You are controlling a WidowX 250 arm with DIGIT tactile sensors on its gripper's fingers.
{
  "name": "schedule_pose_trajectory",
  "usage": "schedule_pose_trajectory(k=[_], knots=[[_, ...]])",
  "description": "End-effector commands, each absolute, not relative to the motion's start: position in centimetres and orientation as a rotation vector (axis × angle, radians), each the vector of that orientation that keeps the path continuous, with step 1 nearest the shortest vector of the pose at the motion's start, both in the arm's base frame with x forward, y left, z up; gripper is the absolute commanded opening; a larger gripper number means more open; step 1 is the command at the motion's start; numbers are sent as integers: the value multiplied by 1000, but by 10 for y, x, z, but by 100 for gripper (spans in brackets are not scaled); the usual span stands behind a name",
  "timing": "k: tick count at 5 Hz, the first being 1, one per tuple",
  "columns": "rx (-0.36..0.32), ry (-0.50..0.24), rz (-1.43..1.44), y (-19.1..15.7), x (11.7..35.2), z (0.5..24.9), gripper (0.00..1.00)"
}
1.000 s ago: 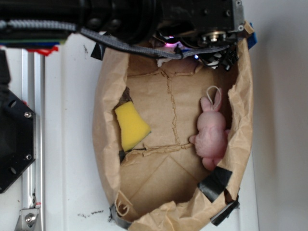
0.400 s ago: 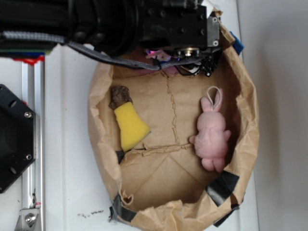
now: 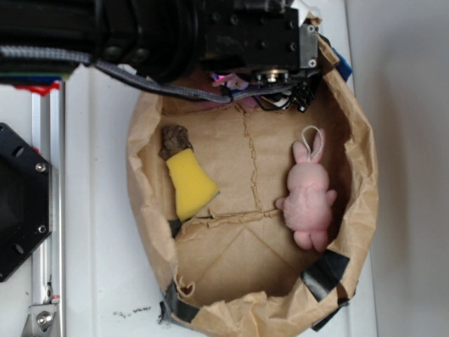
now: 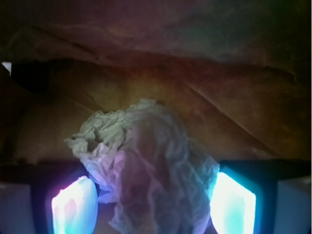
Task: Grab the white paper.
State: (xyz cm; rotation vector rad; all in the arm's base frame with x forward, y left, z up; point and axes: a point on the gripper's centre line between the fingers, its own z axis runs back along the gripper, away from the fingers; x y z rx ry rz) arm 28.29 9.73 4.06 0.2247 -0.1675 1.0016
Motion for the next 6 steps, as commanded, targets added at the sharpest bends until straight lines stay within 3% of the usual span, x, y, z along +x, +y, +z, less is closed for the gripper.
schedule_pose_trajectory(k=[1, 4, 6], knots=[[184, -237, 1016, 104, 284, 63, 0], [153, -231, 977, 101, 285, 76, 0], [42, -168, 797, 64, 289, 122, 0]])
